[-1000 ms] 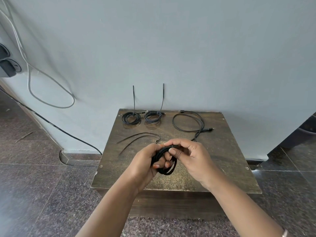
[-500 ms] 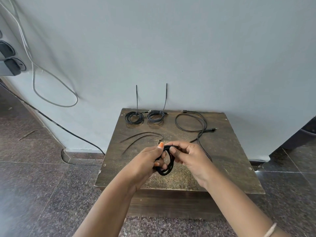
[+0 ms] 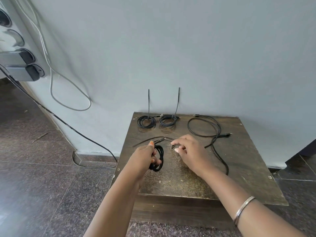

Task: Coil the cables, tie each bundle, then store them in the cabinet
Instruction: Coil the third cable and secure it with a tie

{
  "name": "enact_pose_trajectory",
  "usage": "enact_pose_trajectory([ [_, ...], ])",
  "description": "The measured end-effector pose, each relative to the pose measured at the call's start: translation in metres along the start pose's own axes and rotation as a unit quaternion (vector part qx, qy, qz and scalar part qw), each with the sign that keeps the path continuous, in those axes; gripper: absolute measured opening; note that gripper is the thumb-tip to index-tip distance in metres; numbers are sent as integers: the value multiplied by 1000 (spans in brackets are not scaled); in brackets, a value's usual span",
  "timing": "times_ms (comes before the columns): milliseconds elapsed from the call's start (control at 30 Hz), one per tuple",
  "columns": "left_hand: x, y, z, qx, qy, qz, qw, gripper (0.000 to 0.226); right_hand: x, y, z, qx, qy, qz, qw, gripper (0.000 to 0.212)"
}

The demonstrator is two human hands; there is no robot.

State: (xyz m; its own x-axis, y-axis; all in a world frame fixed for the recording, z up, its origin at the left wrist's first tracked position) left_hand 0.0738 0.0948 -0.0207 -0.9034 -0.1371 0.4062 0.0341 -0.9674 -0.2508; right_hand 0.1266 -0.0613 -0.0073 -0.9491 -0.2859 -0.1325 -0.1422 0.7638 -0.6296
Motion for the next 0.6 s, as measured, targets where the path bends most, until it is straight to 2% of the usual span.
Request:
enact_pose_trajectory([
  [167,-2,-11,1,17,0,22,1000,37,-8,6,-7,48,-27,-28,998,19],
  [300,-2,-17,6,18,31,39,999,39,-7,6,-17,87,-48,-25,995,17],
  [500,-1,-34,13,44,67,103,991,43,4,-13,-40,-1,-53,27,998,11],
  [600,3,-39,19,61,92,126,986,42,15,-24,-54,0,-51,22,998,12],
])
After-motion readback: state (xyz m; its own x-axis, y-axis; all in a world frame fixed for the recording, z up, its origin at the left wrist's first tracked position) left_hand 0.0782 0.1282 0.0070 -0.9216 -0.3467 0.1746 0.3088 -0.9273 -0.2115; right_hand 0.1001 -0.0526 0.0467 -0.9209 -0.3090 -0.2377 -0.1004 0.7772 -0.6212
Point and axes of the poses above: each hand's wrist, its own x-axis away from the middle knuckle, its own y-axis out of the palm, z = x × y, the point moved 9 cm from there along -x, towards the middle knuckle, and after that the axes turned 13 degrees about -x, right-handed, at the moved point
